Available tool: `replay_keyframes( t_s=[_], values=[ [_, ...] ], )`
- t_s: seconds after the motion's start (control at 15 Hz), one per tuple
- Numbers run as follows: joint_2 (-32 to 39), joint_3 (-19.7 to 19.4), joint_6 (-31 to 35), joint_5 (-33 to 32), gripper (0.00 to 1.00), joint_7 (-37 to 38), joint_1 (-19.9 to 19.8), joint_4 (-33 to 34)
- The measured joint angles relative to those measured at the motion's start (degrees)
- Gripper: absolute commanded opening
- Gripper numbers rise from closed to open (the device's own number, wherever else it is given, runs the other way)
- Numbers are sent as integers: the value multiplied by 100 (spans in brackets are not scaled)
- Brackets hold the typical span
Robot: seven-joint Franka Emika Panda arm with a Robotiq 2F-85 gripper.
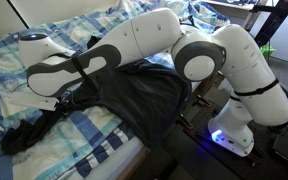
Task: Fold the sweatshirt
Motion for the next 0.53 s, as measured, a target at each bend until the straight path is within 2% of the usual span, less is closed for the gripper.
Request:
replay_keyframes(
  t_s=[0.33,0.53],
  values=[
    [82,-162,0,-234,19,339,210,142],
    [80,-244,0,-412,1,521,318,229]
  ],
)
